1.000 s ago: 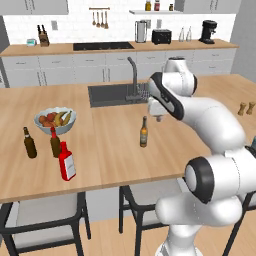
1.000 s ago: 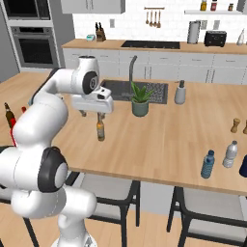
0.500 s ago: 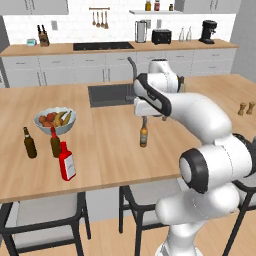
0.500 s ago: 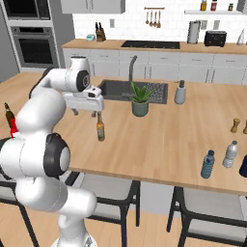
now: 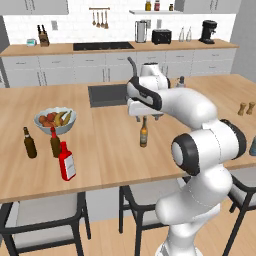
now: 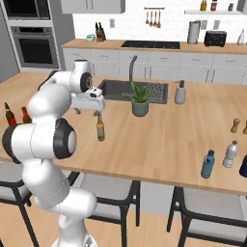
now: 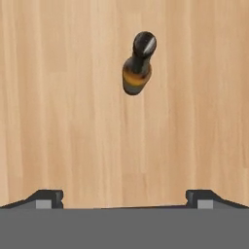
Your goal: Move the plastic bottles in the middle to the plastics group, and the glass bottles in the middle to the glass group.
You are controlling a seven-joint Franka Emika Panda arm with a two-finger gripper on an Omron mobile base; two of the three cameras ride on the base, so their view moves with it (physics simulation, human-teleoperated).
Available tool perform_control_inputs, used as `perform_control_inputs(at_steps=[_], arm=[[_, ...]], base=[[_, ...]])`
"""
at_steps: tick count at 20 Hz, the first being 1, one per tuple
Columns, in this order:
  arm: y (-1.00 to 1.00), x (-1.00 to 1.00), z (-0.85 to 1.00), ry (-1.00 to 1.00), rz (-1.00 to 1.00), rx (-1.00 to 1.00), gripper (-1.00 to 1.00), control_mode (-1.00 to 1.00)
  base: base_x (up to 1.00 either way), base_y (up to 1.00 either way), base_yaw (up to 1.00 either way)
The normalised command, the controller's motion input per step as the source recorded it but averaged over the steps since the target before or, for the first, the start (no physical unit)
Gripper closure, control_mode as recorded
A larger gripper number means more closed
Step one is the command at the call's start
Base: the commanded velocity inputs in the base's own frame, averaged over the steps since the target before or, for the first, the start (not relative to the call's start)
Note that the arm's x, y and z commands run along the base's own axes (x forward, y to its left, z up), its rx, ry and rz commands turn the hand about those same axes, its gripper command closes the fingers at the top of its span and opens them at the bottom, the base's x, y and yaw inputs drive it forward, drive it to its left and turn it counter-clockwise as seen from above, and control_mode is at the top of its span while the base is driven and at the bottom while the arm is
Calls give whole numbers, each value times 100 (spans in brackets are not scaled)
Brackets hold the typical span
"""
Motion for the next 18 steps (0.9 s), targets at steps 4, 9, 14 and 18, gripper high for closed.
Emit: perform_control_inputs(at_steps=[4, 9, 14, 18], arm=[[-7, 53, -10, 0, 0, 0, -100, -100], [-9, 40, -10, 0, 0, 0, -100, -100], [-17, 33, -11, 0, 0, 0, -100, -100], [-9, 24, -21, 0, 0, 0, -100, -100]], base=[[0, 0, 0], [0, 0, 0], [0, 0, 0], [0, 0, 0]])
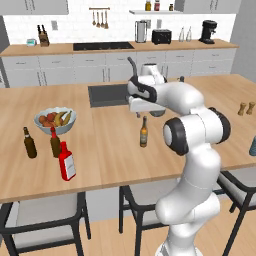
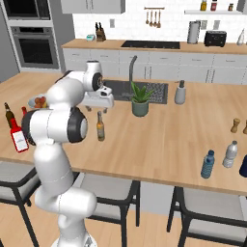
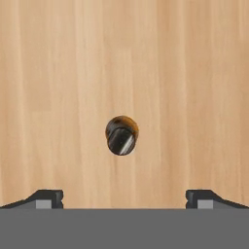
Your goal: Move the plastic bottles in the middle to the plastics group, and the glass bottles in the middle to the glass group.
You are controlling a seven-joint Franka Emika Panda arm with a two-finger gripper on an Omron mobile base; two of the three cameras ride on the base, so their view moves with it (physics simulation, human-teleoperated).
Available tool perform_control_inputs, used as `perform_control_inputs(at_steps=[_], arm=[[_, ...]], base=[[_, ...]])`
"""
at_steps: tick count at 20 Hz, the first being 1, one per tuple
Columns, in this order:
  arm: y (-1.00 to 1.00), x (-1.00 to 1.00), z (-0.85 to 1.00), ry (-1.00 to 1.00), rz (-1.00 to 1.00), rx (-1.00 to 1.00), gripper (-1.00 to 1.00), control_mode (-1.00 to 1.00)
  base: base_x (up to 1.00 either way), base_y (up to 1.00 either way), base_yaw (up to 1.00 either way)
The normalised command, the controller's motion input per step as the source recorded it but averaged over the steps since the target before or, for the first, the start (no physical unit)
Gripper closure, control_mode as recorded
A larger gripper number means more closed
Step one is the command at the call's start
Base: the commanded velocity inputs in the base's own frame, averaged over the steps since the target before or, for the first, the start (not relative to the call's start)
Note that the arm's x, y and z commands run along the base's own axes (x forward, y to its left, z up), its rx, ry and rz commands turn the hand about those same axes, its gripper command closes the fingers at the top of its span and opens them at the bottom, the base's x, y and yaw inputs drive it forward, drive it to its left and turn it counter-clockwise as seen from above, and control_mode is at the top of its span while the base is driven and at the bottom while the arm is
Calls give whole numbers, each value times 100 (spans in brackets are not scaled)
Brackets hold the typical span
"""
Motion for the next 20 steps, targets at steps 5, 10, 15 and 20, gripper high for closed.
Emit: perform_control_inputs(at_steps=[5, 10, 15, 20], arm=[[0, 22, -23, 0, 0, 0, -100, -100], [4, 19, -22, 3, -4, 0, -100, -100], [4, 20, -21, 2, -5, 0, -100, -100], [0, 15, -16, 1, -5, 0, -100, -100]], base=[[0, 0, 0], [0, 0, 0], [0, 0, 0], [0, 0, 0]])
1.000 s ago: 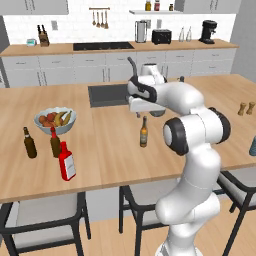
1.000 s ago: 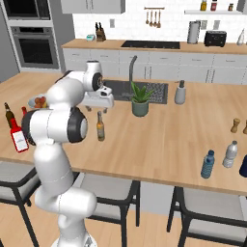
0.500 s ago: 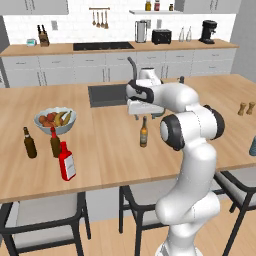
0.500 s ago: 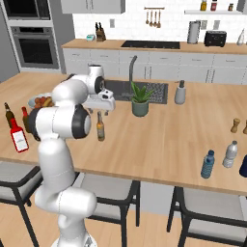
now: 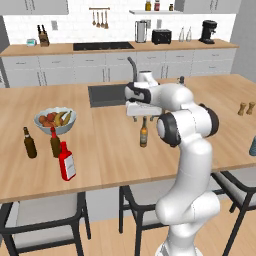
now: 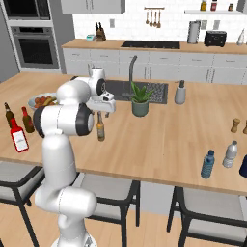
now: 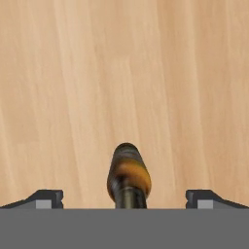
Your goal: Move the plastic bottles in the middle to the plastics group, and the glass bottles in the middle to the glass group.
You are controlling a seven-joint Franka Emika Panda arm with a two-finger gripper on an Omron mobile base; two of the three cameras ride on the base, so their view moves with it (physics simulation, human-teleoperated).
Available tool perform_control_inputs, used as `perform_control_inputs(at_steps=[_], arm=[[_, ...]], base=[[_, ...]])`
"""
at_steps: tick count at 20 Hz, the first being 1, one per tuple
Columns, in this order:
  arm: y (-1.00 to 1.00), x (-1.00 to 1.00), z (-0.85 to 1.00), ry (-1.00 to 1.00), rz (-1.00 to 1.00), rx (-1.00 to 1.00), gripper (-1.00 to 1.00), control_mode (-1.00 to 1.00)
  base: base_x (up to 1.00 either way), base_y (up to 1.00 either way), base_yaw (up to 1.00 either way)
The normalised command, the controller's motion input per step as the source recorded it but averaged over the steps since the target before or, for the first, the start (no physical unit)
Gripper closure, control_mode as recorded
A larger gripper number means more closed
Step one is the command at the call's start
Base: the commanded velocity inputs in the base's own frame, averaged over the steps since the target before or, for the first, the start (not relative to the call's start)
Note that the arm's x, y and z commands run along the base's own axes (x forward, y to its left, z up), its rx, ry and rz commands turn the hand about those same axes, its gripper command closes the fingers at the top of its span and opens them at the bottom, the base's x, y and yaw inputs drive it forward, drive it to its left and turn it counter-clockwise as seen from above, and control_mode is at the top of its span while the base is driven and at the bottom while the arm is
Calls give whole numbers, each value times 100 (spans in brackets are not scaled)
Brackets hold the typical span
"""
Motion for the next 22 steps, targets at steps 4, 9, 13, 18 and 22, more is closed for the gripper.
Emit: perform_control_inputs(at_steps=[4, 9, 13, 18, 22], arm=[[0, 0, 0, 1, 0, 0, -100, -100], [0, -1, 0, 0, -1, 0, -100, -100], [0, -17, 2, -3, -2, 0, -100, -100], [-1, -18, 0, -2, -3, 0, -100, -100], [-2, -15, 1, -1, -4, 0, -100, -100]], base=[[0, 0, 0], [0, 0, 0], [0, 0, 0], [0, 0, 0], [0, 0, 0]])
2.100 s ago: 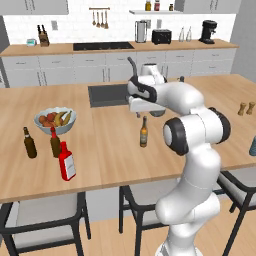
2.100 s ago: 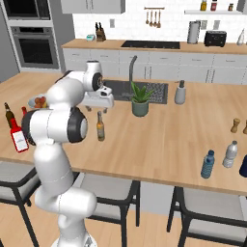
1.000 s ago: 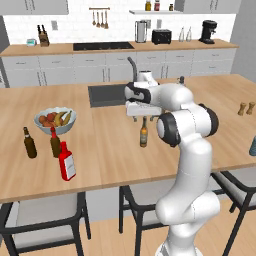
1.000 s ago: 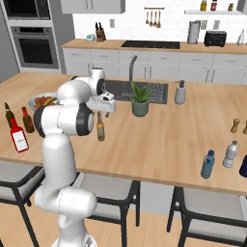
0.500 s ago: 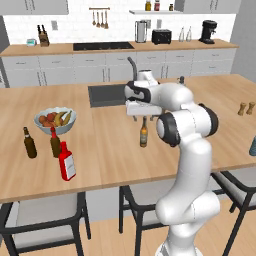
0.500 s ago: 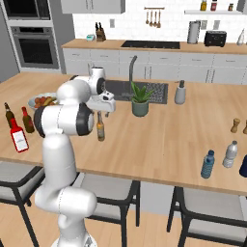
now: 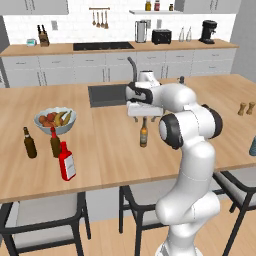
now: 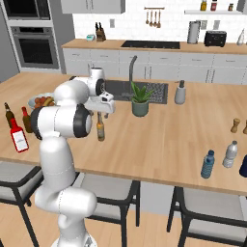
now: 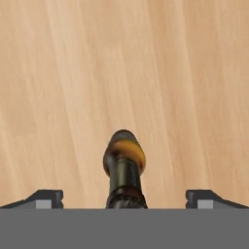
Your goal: Move the plastic bottles in the middle to the plastics group, and the glass bottles in the middle to the glass group.
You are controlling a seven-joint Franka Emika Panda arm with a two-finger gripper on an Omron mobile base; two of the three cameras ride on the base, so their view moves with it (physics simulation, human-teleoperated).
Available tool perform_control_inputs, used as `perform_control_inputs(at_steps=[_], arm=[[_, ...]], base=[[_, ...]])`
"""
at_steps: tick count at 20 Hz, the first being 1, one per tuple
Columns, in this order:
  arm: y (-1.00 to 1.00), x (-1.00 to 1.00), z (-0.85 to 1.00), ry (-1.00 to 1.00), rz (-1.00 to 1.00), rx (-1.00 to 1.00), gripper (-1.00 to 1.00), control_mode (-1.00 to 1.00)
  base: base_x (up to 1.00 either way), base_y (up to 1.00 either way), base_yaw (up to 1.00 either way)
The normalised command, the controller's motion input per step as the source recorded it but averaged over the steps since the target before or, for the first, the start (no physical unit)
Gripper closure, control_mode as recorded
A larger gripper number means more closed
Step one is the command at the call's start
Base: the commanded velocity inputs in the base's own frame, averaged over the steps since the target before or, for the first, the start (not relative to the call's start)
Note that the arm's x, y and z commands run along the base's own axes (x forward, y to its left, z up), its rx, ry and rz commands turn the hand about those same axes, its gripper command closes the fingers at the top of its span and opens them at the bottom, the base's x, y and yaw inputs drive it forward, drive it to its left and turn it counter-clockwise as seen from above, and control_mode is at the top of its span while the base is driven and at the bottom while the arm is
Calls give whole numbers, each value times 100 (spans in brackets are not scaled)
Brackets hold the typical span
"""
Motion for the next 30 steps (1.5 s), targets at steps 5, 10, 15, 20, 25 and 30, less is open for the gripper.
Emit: perform_control_inputs(at_steps=[5, 10, 15, 20, 25, 30], arm=[[0, -6, 2, -1, -4, 0, -100, -100], [0, 11, 0, 0, -1, 0, -100, -100], [0, 14, 0, 0, 0, 0, -100, -100], [0, 0, 0, 0, 0, 0, -100, -100], [0, 0, 0, 0, 0, 0, 100, -100], [0, 0, 0, 0, 0, 0, 100, -100]], base=[[0, 0, 0], [0, 0, 0], [0, 0, 0], [0, 0, 0], [0, 0, 0], [0, 0, 0]])
